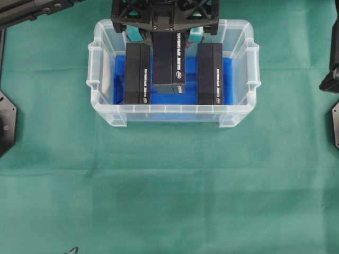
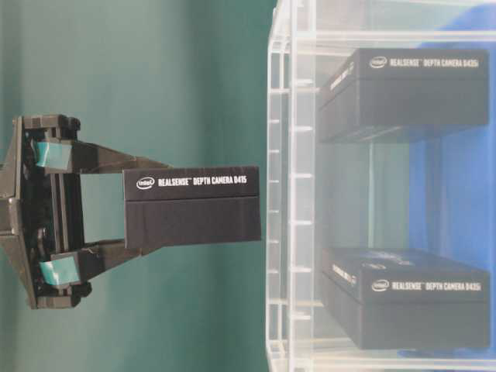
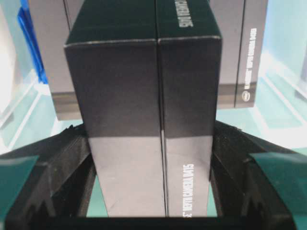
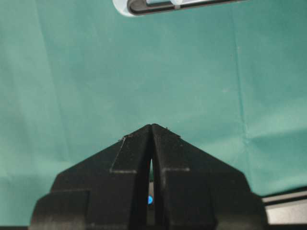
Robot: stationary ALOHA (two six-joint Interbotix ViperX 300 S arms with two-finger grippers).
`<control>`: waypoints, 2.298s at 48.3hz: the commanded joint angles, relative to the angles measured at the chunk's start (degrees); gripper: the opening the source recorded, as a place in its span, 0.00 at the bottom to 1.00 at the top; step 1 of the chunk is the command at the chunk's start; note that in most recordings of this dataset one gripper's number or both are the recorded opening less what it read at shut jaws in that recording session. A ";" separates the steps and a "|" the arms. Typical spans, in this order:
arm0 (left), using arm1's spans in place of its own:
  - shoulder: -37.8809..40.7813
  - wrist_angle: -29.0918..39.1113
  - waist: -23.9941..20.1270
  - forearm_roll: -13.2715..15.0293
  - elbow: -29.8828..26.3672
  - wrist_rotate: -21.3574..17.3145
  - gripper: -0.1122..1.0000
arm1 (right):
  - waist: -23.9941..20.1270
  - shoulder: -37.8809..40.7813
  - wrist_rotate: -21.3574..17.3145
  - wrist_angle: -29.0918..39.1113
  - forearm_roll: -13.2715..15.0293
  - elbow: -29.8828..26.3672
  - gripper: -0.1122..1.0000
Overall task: Take the box out of the case with the left arm.
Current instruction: 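Lift the middle black box straight up out of the case, then carry the box toward the front and lower it onto the table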
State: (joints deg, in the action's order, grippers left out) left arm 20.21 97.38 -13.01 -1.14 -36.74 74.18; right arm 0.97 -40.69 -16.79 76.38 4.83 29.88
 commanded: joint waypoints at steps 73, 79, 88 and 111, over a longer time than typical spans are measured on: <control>-3.69 1.23 5.45 -0.26 -1.49 2.72 0.64 | 0.00 -0.18 -0.26 0.26 0.09 -1.05 0.10; -3.96 1.23 8.00 -0.26 -1.49 5.10 0.64 | 0.00 -0.26 -0.26 0.26 0.09 -1.05 0.10; -4.57 1.32 12.57 -0.26 -1.49 9.05 0.64 | 0.00 -0.18 -0.26 0.26 0.09 -1.05 0.10; -5.27 1.23 24.35 -0.26 -1.49 20.92 0.64 | 0.00 -0.26 -0.26 0.26 0.00 -1.05 0.10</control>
State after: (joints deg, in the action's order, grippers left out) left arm 18.11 98.61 9.40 -1.23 -36.74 93.60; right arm 0.88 -40.96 -16.96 76.82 4.83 29.88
